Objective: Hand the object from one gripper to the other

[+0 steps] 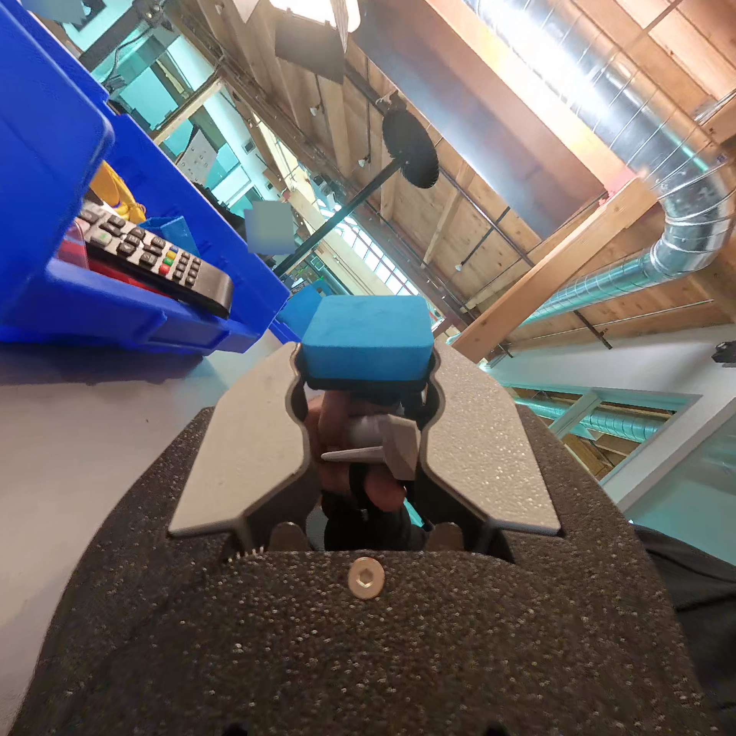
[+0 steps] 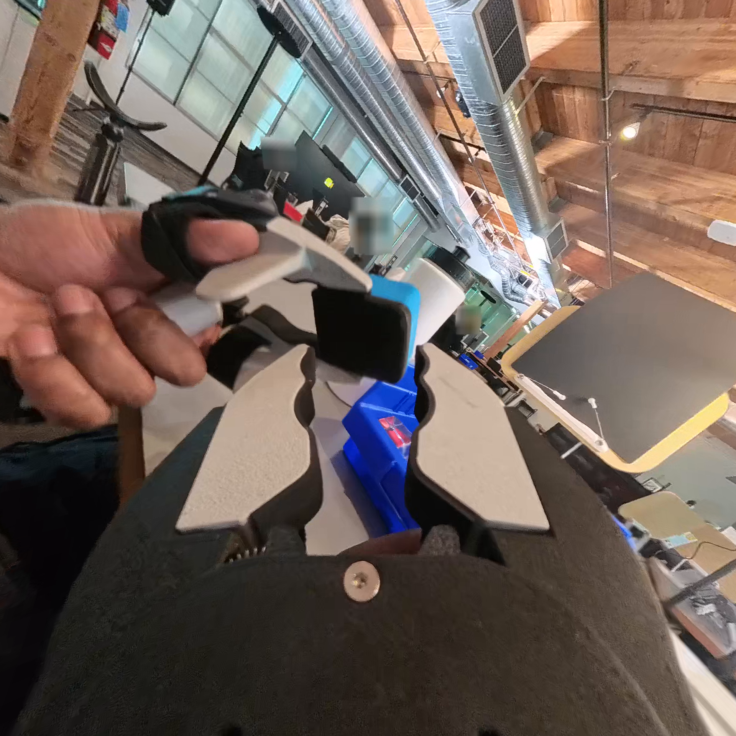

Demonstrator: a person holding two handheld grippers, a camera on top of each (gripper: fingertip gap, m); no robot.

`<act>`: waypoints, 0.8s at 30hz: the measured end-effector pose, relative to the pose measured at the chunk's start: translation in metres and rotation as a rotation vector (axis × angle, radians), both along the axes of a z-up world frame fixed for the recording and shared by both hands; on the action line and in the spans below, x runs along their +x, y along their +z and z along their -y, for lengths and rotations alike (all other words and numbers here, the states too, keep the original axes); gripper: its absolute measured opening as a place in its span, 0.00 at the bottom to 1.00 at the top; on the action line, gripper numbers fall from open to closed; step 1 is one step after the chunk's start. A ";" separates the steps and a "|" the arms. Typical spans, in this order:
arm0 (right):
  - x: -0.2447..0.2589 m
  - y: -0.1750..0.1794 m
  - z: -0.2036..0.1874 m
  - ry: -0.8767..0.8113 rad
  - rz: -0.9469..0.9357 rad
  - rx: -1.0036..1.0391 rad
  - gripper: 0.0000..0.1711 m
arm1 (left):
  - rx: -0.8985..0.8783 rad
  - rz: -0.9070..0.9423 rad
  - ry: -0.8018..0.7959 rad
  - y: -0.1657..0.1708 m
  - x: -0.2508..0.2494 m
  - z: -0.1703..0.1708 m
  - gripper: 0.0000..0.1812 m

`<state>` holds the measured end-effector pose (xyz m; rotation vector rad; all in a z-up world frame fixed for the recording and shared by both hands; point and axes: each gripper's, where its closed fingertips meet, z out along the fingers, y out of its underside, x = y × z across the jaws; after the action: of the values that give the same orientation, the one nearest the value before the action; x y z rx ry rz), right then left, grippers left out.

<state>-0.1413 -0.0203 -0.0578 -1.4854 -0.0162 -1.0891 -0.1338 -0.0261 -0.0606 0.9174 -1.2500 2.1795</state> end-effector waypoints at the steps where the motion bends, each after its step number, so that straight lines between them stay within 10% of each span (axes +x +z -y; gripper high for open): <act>1: 0.000 -0.003 -0.003 0.001 -0.010 -0.006 0.28 | 0.006 -0.004 0.001 -0.002 -0.001 0.003 0.32; 14: -0.001 -0.009 -0.009 -0.004 -0.003 -0.055 0.40 | 0.161 0.037 -0.124 -0.019 -0.027 0.033 0.32; 24: -0.003 -0.009 -0.007 -0.004 0.020 -0.058 0.15 | 0.297 0.162 -0.128 -0.025 -0.032 0.037 0.35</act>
<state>-0.1438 -0.0132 -0.0663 -1.5275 -0.0595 -1.1144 -0.1659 -0.0633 -0.0852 0.7562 -1.6961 2.0346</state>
